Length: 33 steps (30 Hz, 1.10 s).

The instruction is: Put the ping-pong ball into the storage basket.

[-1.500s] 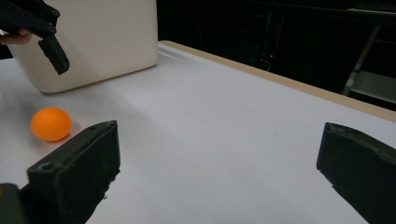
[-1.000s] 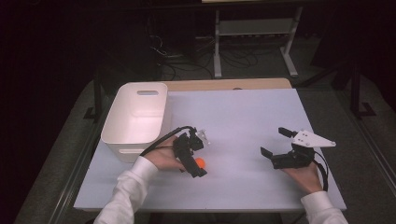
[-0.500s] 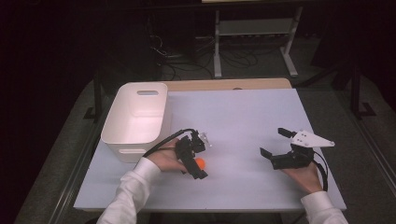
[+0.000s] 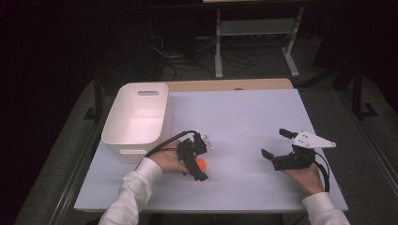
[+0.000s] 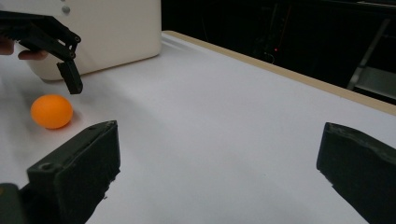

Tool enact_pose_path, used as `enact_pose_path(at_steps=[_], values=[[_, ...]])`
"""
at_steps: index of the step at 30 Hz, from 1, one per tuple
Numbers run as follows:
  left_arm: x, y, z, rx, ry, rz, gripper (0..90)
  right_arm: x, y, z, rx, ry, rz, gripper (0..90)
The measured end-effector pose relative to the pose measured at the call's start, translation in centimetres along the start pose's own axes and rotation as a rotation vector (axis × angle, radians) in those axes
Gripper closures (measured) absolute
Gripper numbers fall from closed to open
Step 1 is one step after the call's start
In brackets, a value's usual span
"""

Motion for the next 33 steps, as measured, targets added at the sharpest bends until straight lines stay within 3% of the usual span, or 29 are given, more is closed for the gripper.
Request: enact_pose_path(at_steps=[7,10,13,24,33], values=[[0.00,0.31,0.11,-0.007,0.007,-0.021,7.1,0.04,-0.02,-0.05,-0.006,-0.005,0.001,0.0],[-0.26,0.61,0.52,-0.010,0.034,-0.054,11.5,0.06,-0.02,-0.06,-0.005,-0.005,0.000,0.0],[-0.39,0.66,0.71,-0.013,0.049,-0.061,14.2,0.07,0.00,-0.04,0.002,-0.003,0.000,0.0],[-0.50,0.86,0.67,-0.018,0.052,-0.074,23.1,0.09,0.02,-0.06,0.010,-0.002,-0.001,0.0],[-0.41,0.61,0.38,-0.030,0.033,-0.064,37.1,-0.02,0.09,-0.01,0.008,0.000,-0.002,0.0]])
Point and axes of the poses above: each handheld gripper's, and its own axes: x roughly backward along the jaws, z roughly out of its underside, y roughly to its left, the point moved 10 cm from there along -x, roughly forward along the jaws, and after that the axes turned 3 degrees about -x, right-handed, at the moved point
